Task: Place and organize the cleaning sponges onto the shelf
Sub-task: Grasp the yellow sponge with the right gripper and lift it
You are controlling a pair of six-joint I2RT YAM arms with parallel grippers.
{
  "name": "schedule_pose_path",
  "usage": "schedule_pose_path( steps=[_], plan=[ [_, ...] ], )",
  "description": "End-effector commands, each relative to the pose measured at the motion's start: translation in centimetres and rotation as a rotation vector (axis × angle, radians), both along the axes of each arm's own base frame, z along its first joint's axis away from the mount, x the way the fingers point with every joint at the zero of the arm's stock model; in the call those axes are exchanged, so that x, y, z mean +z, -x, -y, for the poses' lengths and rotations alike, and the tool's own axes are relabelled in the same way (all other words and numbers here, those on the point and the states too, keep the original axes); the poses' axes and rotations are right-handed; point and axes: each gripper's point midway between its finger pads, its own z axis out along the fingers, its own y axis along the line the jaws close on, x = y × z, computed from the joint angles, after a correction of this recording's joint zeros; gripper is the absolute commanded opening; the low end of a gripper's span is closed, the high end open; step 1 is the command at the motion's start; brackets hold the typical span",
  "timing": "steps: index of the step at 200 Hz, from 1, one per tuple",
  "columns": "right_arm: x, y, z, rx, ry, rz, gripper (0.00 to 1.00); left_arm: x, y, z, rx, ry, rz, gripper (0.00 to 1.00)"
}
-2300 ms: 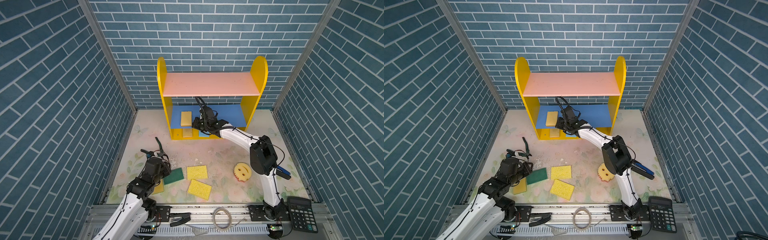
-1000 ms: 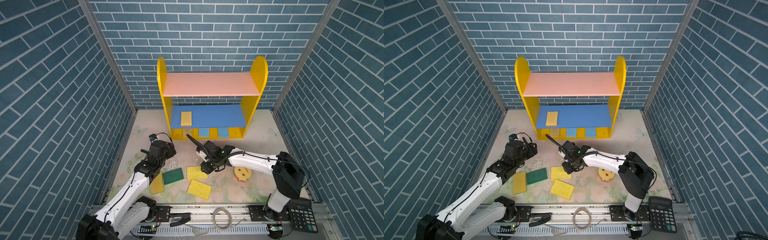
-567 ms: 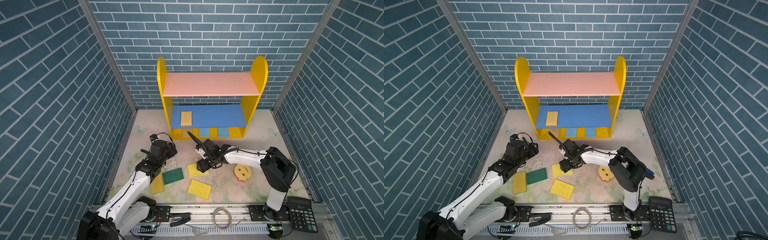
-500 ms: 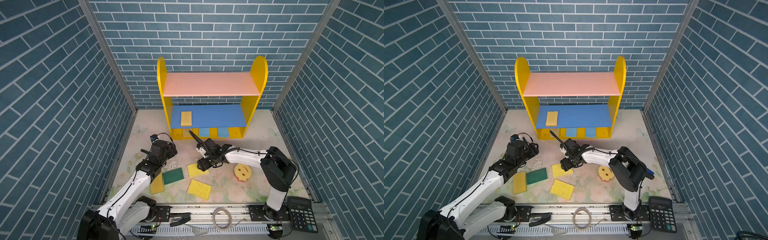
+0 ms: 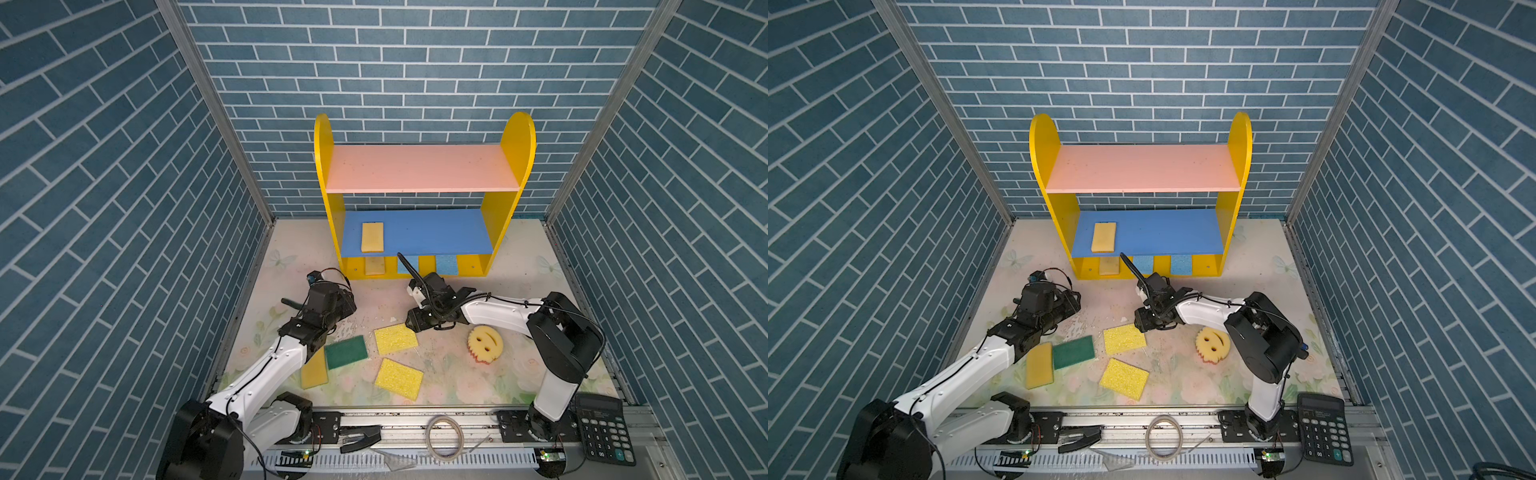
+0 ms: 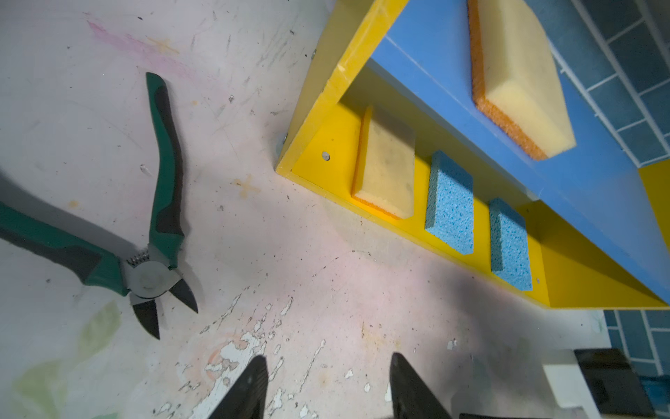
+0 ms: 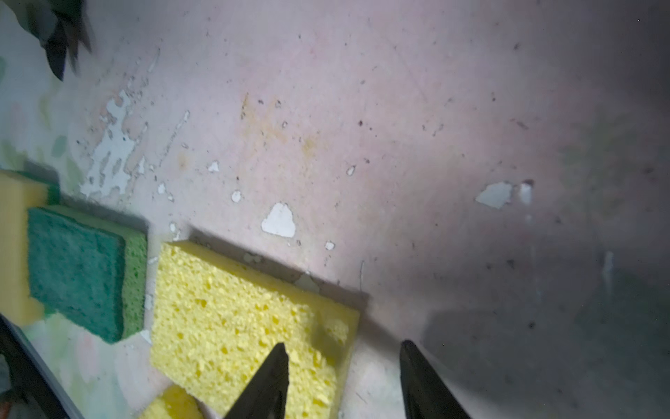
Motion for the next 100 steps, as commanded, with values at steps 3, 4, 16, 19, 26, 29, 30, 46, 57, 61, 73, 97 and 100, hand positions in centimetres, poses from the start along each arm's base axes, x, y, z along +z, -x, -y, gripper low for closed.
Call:
schedule_pose_path(
  steps=[3,4,16,19,26,29,30,46,57,61,73,97,100],
  plan=[
    [-1.5,0.8,-0.8,-0.030,-0.027,-0.059,0.45,-0.8,-0.2,1.1,-0.043,0.035,-0.019,0.51],
    [-1.5,0.8,-0.9,-0.030,-0.030,-0.059,0.45,-0.9,-0.2,1.2,-0.045,0.037,-0.021,0.51],
    [-1.9,1.0,-1.3,-0.026,-0.038,-0.072,0.42,-1.5,-0.3,1.7,-0.060,0.054,-0.035,0.51],
    [-2.0,0.9,-1.3,-0.028,-0.036,-0.075,0.41,-1.6,-0.3,1.8,-0.063,0.058,-0.039,0.51],
    [-2.3,1.0,-1.3,-0.029,-0.025,-0.083,0.39,-1.9,-0.3,2.0,-0.068,0.064,-0.049,0.51],
    [-2.4,1.0,-1.3,-0.030,-0.021,-0.087,0.37,-2.0,-0.3,2.0,-0.070,0.066,-0.052,0.51],
    [-2.4,0.9,-1.3,-0.031,-0.020,-0.088,0.37,-2.0,-0.3,2.0,-0.071,0.066,-0.053,0.51],
    [-2.3,0.8,-1.2,-0.042,-0.014,-0.080,0.28,-2.7,-0.2,2.3,-0.077,0.072,-0.071,0.49],
    [-1.8,0.4,-1.1,-0.050,-0.020,-0.055,0.16,-2.9,-0.1,2.6,-0.088,0.078,-0.068,0.48],
    [-1.7,0.3,-0.9,-0.054,-0.015,-0.044,0.13,-3.1,-0.1,2.8,-0.094,0.079,-0.069,0.48],
    [-1.2,-0.3,-0.5,-0.065,0.010,-0.015,0.04,-3.4,0.0,3.1,-0.106,0.079,-0.069,0.48],
    [0.5,-1.1,-0.4,-0.038,0.039,0.038,0.00,-4.2,0.1,4.0,-0.138,0.082,-0.088,0.52],
    [0.7,-1.2,-0.4,-0.032,0.041,0.043,0.00,-4.3,0.1,4.1,-0.143,0.082,-0.089,0.52]
  ],
)
